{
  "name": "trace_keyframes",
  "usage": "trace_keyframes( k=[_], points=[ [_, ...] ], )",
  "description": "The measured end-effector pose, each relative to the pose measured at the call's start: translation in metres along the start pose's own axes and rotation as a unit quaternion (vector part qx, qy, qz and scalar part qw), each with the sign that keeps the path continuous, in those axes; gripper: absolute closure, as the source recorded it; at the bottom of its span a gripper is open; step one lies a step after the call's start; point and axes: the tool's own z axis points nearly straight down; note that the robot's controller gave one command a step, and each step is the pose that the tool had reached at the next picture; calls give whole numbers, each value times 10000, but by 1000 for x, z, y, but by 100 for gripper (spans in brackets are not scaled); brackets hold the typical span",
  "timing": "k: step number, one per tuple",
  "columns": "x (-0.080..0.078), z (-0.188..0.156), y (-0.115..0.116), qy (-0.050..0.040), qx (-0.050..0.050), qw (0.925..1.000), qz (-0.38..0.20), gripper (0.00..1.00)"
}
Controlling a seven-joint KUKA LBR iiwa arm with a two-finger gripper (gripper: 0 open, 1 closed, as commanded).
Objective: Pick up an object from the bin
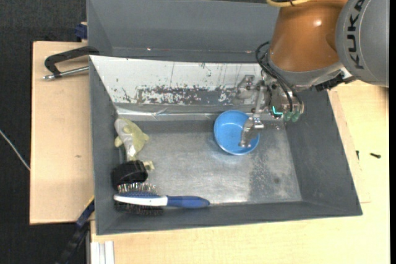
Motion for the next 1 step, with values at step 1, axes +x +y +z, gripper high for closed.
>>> trace_keyframes(
  k=[1],
  points=[
    [2,116,-23,-1,-2,9847,1740,0]
  ],
)
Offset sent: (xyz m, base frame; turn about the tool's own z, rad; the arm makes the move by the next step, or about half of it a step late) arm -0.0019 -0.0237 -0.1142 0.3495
